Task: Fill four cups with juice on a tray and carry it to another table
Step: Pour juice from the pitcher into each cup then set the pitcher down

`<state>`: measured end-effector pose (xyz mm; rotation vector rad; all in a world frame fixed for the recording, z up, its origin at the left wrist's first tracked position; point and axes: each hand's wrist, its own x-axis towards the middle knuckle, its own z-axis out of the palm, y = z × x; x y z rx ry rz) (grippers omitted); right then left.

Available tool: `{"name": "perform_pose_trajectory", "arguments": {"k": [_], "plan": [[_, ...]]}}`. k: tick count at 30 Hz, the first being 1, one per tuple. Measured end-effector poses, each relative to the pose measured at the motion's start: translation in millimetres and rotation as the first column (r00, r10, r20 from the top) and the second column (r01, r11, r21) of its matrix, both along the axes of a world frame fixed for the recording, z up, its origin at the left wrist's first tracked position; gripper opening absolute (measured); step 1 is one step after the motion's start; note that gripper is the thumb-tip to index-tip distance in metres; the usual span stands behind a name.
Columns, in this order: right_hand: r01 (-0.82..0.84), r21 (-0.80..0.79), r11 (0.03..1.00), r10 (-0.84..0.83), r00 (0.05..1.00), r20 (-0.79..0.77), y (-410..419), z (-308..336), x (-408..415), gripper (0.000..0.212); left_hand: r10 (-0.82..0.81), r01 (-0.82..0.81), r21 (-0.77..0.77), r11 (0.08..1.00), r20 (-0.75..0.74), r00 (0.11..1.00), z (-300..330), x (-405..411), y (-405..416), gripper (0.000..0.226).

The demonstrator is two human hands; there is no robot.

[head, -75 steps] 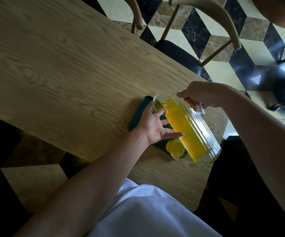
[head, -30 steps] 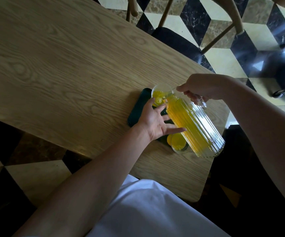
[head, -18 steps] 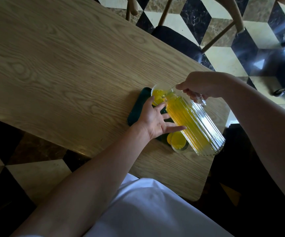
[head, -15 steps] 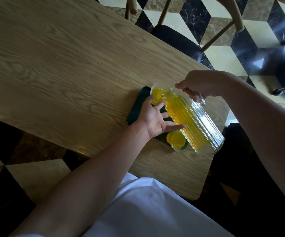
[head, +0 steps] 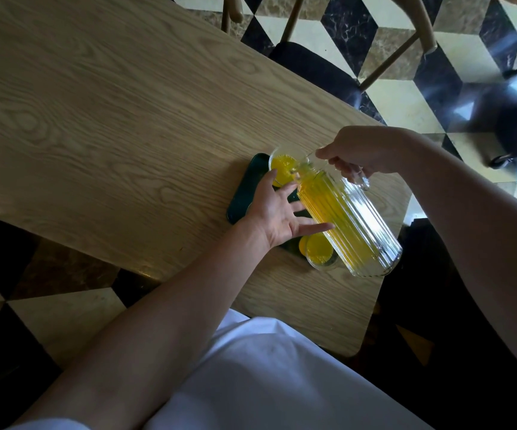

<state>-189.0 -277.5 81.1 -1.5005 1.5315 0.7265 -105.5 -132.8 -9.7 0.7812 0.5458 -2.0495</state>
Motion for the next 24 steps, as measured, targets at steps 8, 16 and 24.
{"name": "perform_pose_trajectory", "arguments": {"k": [8, 16, 24], "plan": [[0.046, -0.041, 0.998, -0.044, 0.998, 0.032, 5.9, 4.8, -6.1, 0.036, -0.011, 0.012, -0.025, 1.0, 0.038, 0.999, 6.6, -0.6, 2.1, 0.077], [0.069, -0.086, 0.994, -0.062, 0.995, 0.075, 22.6, 14.8, -15.0, 0.038, -0.038, 0.04, -0.046, 0.998, 0.061, 0.997, 16.3, -4.7, 14.7, 0.075], [0.054, -0.155, 0.986, -0.039, 0.994, 0.098, 56.1, 24.0, -27.7, 0.041, -0.069, 0.078, -0.071, 0.994, 0.123, 0.99, 28.8, -8.4, 38.9, 0.071]]}}
